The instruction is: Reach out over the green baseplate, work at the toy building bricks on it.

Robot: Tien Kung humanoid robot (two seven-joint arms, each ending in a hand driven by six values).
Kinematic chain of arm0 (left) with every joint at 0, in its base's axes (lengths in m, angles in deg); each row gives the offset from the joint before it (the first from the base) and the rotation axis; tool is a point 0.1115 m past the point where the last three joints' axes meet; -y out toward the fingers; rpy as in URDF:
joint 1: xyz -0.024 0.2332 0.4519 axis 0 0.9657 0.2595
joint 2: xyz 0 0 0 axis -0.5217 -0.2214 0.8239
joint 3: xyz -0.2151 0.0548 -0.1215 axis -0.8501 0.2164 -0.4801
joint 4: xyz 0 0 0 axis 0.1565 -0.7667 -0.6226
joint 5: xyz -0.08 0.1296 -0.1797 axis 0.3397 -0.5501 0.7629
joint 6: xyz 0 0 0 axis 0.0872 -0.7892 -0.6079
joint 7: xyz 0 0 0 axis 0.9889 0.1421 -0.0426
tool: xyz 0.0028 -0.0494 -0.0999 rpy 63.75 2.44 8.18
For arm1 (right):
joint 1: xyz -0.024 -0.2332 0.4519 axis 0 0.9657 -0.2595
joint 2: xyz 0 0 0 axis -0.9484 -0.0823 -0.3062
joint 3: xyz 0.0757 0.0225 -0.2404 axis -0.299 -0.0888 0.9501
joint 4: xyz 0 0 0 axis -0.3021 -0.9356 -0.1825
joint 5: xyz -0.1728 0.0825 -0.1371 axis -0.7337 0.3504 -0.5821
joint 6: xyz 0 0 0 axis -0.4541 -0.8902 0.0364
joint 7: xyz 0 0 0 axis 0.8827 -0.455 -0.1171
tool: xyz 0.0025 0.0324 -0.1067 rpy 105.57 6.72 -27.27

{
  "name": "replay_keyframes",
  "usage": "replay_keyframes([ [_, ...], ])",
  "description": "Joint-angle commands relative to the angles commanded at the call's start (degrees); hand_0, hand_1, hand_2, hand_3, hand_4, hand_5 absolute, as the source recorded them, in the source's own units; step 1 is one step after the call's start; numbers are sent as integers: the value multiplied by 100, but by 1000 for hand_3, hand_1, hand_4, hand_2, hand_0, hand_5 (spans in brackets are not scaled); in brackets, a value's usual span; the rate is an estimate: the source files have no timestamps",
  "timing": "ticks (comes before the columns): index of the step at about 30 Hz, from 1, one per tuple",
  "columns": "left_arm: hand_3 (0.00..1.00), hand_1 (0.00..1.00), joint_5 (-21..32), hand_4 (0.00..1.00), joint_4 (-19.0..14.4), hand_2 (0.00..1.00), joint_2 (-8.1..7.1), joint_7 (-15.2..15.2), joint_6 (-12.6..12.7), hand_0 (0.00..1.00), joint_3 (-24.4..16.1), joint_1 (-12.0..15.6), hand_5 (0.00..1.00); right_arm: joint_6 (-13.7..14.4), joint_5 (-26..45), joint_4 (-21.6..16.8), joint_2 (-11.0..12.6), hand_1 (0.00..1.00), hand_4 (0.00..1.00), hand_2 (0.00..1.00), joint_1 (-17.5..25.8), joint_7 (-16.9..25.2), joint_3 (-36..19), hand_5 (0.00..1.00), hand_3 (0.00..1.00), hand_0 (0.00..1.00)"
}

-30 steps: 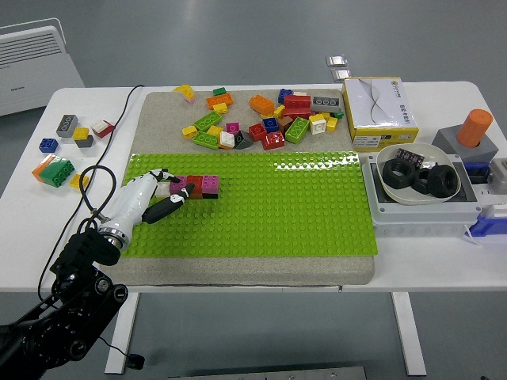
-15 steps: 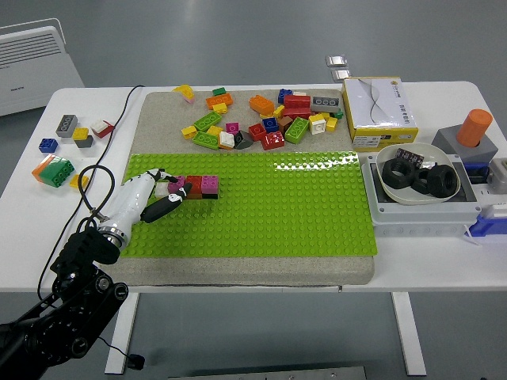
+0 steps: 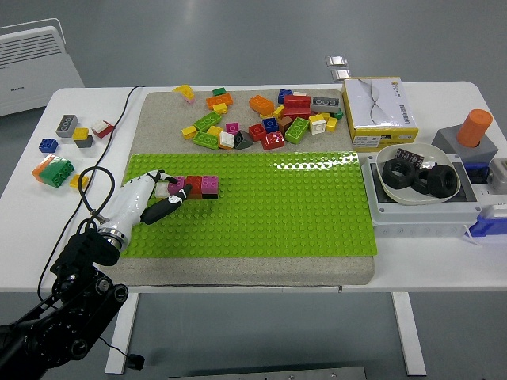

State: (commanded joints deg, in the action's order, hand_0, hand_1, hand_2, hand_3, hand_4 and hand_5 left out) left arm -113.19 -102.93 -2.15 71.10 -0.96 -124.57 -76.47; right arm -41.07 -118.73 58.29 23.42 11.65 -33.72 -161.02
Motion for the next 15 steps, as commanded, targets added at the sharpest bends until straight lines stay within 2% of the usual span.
replay_keyframes([
  [15, 706, 928, -59, 792, 28, 933, 9, 7, 34, 932, 26, -42, 982, 1, 7, 0, 0, 499, 898, 737, -17, 0, 5, 998, 815, 520],
])
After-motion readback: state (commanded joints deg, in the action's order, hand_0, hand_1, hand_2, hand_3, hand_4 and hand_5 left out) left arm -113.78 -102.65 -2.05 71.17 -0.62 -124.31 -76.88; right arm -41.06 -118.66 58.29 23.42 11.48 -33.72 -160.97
